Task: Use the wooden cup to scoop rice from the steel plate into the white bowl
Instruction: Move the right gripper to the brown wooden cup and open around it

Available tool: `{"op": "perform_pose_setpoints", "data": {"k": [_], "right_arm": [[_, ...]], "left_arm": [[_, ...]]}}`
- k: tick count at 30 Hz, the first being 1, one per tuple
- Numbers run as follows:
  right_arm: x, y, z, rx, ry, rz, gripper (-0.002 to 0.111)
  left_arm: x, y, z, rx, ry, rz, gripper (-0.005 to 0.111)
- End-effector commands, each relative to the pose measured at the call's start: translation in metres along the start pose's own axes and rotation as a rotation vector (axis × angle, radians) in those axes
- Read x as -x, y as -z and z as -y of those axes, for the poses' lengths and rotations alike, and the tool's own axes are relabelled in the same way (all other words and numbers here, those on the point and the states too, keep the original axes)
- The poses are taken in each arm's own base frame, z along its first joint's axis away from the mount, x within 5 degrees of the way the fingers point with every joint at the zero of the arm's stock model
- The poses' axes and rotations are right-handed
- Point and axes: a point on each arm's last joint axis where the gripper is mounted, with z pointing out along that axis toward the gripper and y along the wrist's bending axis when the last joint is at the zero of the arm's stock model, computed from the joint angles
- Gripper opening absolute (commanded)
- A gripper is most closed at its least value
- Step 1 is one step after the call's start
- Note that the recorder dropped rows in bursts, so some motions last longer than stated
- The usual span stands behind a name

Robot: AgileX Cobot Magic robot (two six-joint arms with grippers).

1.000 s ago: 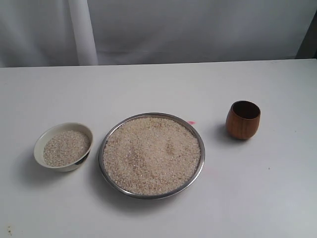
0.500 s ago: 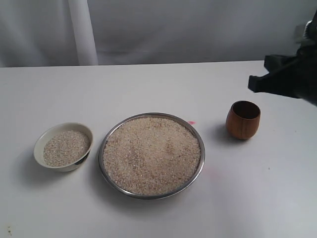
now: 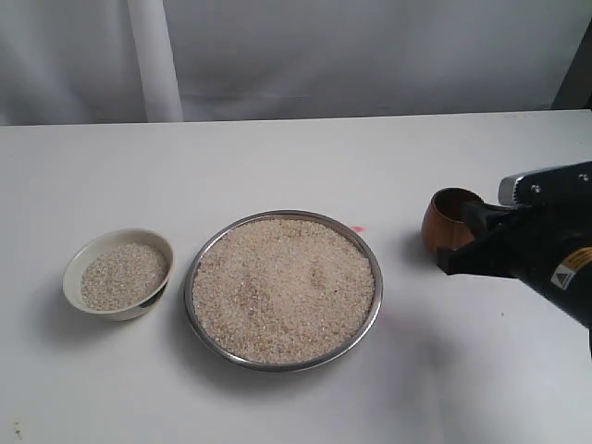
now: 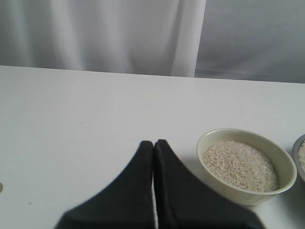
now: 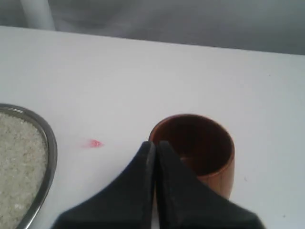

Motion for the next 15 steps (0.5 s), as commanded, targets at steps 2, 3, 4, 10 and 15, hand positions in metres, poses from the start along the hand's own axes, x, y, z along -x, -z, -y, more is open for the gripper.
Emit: {"op": "perform_pose_setpoints", "data": {"k": [2, 3, 4, 10, 15], "right_arm": [[-0.014, 0.006, -0.001, 0.015, 0.008, -0.009, 0.0], [-0.015, 0.007, -0.001, 0.015, 0.01, -0.015, 0.0], [-0.016, 0.007, -0.001, 0.015, 0.011, -0.018, 0.0], [-0.022, 0.008, -0.001, 0.014, 0.031, -0.085, 0.0], [-0.024, 0.008, -0.001, 0.013, 0.031, -0.106, 0.0]], "left_arm": [[0.001, 0.0, 0.0, -0.008, 0.002, 0.01, 0.0], [0.001, 0.0, 0.0, -0.008, 0.002, 0.01, 0.0], [0.001, 0.0, 0.0, -0.008, 0.002, 0.01, 0.0], [0.001, 0.0, 0.0, -0.008, 0.002, 0.01, 0.0], [0.001, 0.0, 0.0, -0.008, 0.002, 0.01, 0.0]]}}
